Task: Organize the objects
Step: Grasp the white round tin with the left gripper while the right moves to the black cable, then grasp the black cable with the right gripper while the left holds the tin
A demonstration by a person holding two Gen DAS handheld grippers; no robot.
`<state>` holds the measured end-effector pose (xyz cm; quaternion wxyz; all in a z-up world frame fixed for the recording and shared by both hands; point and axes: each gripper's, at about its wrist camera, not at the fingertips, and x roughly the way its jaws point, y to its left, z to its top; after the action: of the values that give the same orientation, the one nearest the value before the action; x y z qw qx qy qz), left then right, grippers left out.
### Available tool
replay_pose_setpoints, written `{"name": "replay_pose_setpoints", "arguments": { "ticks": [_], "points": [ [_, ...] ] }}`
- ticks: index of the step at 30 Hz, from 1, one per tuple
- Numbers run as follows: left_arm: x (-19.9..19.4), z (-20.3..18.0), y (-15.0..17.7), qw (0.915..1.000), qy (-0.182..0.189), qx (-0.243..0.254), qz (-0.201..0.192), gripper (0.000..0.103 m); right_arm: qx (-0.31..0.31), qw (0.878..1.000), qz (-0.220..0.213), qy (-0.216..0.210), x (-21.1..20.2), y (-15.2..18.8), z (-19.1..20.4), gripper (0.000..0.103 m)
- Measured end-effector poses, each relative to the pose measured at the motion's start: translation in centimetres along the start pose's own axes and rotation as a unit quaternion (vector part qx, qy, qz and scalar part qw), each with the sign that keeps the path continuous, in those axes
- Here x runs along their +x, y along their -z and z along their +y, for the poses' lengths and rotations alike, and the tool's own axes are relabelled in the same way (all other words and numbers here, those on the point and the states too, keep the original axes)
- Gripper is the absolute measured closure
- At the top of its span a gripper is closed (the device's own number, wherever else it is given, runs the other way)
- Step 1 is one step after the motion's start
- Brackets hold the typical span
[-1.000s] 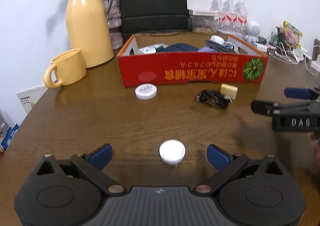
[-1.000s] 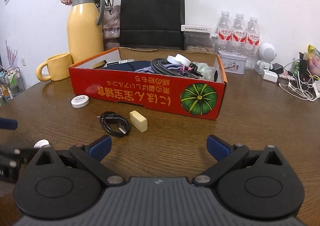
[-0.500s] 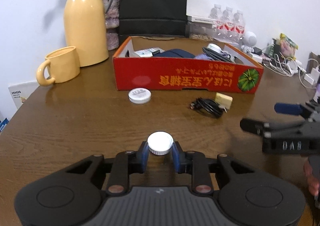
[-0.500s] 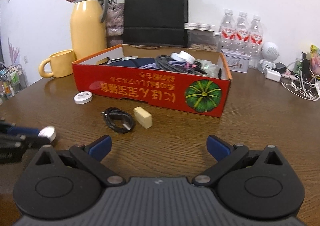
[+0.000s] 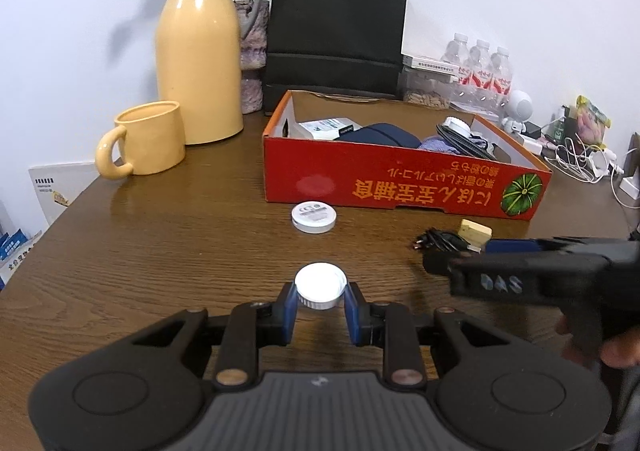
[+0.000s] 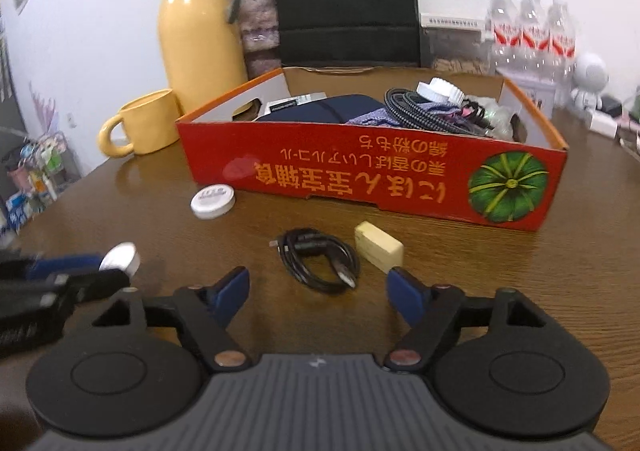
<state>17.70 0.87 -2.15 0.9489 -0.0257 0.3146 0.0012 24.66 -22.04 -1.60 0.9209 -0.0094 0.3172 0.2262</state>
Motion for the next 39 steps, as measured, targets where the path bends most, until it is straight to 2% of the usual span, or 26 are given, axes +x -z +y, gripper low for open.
{"name": "replay_pose_setpoints", "arguments": {
  "ticks": [3, 4, 5, 6, 12, 20, 29, 39],
  "points": [
    [0.0, 0.2, 0.0, 1.0, 0.0, -0.005, -0.001, 0.079, 0.011, 1.0, 0.006, 0.014, 1.3, -0.6, 0.3, 0.031],
    [0.0, 0.3, 0.0, 1.0, 0.001, -0.006, -0.001, 0.079, 0.01, 1.0, 0.006, 0.016, 1.6, -0.7, 0.4, 0.036],
    [0.0, 0.4, 0.0, 1.0, 0.003, -0.007, -0.002, 0.079, 0.005, 1.0, 0.005, 0.019, 1.7, -0.8, 0.6, 0.049],
    [0.0, 0.4, -0.1, 1.0, 0.003, -0.007, -0.003, 0.079, -0.002, 1.0, 0.003, 0.02, 1.8, -0.8, 0.7, 0.054],
    [0.0, 0.5, -0.1, 0.9999, 0.003, -0.01, -0.004, 0.079, -0.017, 1.0, -0.005, 0.011, 1.2, -0.4, 1.2, 0.056],
    [-0.2, -0.1, -1.2, 0.9998, 0.002, -0.003, -0.017, 0.079, -0.02, 0.999, -0.049, 0.004, -1.0, -0.5, 1.3, 0.056],
    [0.1, -2.0, -5.0, 0.9986, 0.006, 0.007, -0.052, 0.079, -0.018, 0.995, -0.102, 0.006, -3.6, -2.4, -0.4, 0.056],
    [2.2, -4.6, -9.0, 0.9969, 0.015, 0.018, -0.076, 0.079, -0.026, 0.991, -0.133, 0.014, -4.2, -5.2, -2.5, 0.056]
  ]
}}
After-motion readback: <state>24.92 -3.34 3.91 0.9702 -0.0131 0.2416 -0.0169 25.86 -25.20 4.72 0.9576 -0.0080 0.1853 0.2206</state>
